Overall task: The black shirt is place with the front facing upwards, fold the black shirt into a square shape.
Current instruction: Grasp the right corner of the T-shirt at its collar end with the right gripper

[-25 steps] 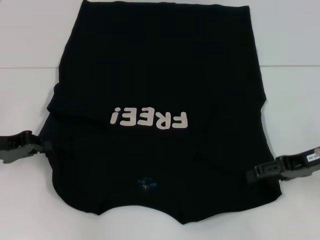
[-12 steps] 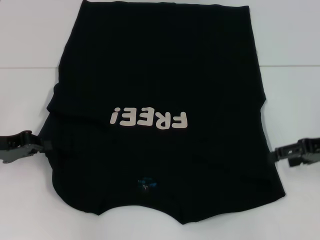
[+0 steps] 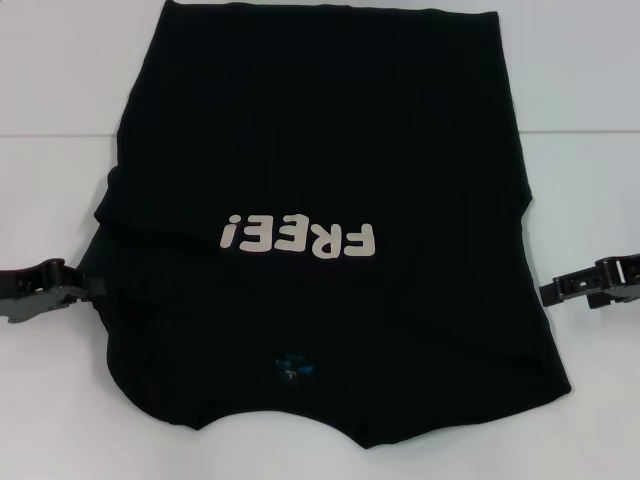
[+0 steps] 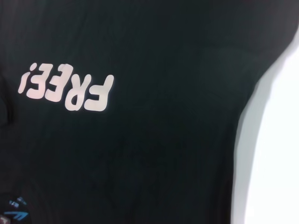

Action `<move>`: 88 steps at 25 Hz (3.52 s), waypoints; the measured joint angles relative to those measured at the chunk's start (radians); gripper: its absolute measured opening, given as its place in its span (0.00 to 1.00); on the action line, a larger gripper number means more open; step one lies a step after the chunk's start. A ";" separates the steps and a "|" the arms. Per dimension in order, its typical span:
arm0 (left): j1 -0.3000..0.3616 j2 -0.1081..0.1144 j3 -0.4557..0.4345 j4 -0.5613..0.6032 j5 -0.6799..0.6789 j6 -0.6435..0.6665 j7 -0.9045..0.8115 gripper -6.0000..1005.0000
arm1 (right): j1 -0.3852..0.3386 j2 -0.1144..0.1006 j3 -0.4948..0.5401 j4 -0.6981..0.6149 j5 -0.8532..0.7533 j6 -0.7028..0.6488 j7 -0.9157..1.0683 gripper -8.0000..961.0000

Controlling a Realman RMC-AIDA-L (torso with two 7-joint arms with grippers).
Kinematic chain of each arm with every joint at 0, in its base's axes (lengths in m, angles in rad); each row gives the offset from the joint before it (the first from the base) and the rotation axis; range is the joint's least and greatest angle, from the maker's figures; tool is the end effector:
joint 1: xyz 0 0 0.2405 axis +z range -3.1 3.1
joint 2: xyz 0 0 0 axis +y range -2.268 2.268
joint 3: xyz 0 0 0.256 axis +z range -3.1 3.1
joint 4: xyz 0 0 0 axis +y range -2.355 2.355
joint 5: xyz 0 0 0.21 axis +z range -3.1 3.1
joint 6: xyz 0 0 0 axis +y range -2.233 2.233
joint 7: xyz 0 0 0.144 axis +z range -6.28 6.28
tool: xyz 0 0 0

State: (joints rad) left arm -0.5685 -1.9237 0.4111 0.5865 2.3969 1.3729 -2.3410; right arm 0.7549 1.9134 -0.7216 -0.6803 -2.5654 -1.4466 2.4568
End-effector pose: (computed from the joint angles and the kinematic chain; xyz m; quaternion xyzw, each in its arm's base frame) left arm -0.3488 0.3485 0.0668 -0.6912 -0.6749 -0.1751 0.1899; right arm 0.2827 0.3917 0.0567 -0.7947 0.5848 -0.0143 0.1624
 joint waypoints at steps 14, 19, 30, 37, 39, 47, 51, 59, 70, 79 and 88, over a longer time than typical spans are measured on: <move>-0.010 -0.001 0.000 0.003 0.000 -0.004 0.010 0.04 | 0.026 0.042 -0.075 0.016 -0.001 0.070 0.005 0.95; -0.010 -0.001 0.000 0.003 0.000 -0.005 0.011 0.04 | 0.028 0.042 -0.080 0.023 -0.002 0.071 0.005 0.95; -0.015 0.000 0.000 -0.001 0.001 -0.008 0.012 0.04 | -0.024 0.005 0.029 0.006 0.006 -0.118 -0.001 0.95; -0.017 -0.002 0.000 -0.002 0.001 -0.016 0.012 0.04 | -0.068 -0.009 0.101 0.014 0.011 -0.183 0.014 0.95; -0.019 -0.002 0.000 -0.002 0.001 -0.019 0.012 0.04 | -0.076 -0.010 0.104 0.013 0.012 -0.185 0.020 0.95; -0.029 -0.003 0.001 -0.004 0.001 -0.022 0.012 0.04 | -0.088 0.005 0.103 0.019 0.008 -0.186 0.018 0.95; -0.029 -0.004 0.001 -0.004 0.001 -0.027 0.012 0.04 | -0.098 0.012 0.102 0.020 0.007 -0.183 0.010 0.95; -0.028 -0.007 0.003 -0.006 0.001 -0.034 0.013 0.04 | -0.109 0.021 0.100 0.021 0.007 -0.161 -0.003 0.95; -0.029 -0.008 0.004 -0.007 0.001 -0.034 0.021 0.04 | -0.104 0.033 0.077 0.031 0.005 -0.141 -0.010 0.95; -0.028 -0.010 0.006 -0.007 0.001 -0.034 0.023 0.04 | -0.098 0.037 0.069 0.035 0.005 -0.134 -0.010 0.95; -0.027 -0.011 0.006 -0.007 0.001 -0.034 0.025 0.04 | -0.097 0.039 0.063 0.035 0.005 -0.120 -0.010 0.95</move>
State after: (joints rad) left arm -0.5958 -1.9345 0.4173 0.5798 2.3975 1.3392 -2.3163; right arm 0.6576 1.9525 -0.6585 -0.6458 -2.5602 -1.5671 2.4470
